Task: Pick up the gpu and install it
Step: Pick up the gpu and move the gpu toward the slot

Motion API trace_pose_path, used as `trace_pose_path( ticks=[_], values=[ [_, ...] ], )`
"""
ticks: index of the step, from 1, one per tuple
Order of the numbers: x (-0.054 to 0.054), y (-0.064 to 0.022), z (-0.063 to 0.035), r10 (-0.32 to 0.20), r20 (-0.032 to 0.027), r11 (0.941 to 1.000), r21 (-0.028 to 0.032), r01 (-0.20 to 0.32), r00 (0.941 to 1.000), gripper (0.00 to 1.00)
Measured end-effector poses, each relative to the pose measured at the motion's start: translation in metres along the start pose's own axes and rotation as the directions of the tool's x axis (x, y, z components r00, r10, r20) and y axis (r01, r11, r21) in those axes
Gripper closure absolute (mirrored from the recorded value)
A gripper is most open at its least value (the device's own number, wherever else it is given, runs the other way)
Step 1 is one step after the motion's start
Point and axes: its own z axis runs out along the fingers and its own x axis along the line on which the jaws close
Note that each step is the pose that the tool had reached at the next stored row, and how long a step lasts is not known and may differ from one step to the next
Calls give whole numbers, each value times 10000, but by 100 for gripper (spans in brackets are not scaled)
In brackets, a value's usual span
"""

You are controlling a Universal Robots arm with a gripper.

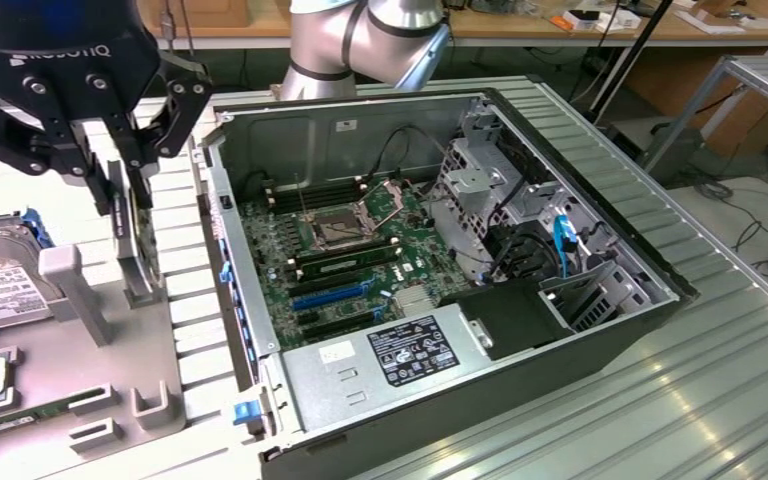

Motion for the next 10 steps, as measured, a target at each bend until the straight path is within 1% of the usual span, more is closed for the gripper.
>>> trace_pose_path(
  ticks=[10],
  values=[
    [-115, -1, 3, 0, -1, 10000, 1, 0, 10000, 73]
  ],
)
